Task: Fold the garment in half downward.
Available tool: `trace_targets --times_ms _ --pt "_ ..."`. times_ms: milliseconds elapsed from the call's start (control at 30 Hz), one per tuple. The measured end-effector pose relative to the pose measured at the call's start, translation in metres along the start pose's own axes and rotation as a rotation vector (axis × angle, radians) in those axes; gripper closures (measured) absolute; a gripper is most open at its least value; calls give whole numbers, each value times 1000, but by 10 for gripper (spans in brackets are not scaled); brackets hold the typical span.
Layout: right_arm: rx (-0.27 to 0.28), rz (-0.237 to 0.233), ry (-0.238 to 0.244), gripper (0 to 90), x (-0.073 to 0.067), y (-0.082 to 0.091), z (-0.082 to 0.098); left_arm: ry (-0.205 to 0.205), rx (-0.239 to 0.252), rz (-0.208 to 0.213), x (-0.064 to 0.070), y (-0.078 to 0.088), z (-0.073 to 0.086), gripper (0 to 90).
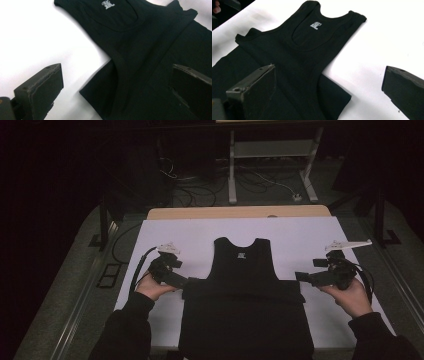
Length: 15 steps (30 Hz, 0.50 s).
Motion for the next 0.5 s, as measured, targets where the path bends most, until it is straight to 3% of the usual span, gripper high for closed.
trace_targets --times_ms 233,500 --pt "7 0 11 0 3 -1 -12 -14 15 -1 -1 3 -17 0" --pt "12 3 25 0 6 -1 -24 -15 22 -6 -6 3 -26 0"
Point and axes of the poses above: each handheld gripper's, and its own axes: y roughly backward along the jaws, z roughly out of its underside, x roughly to its right, the point moved 9 cm from there along -y, roughly forward along the jaws, and after that the axes turned 12 degrees about x, right-handed, at the moved point
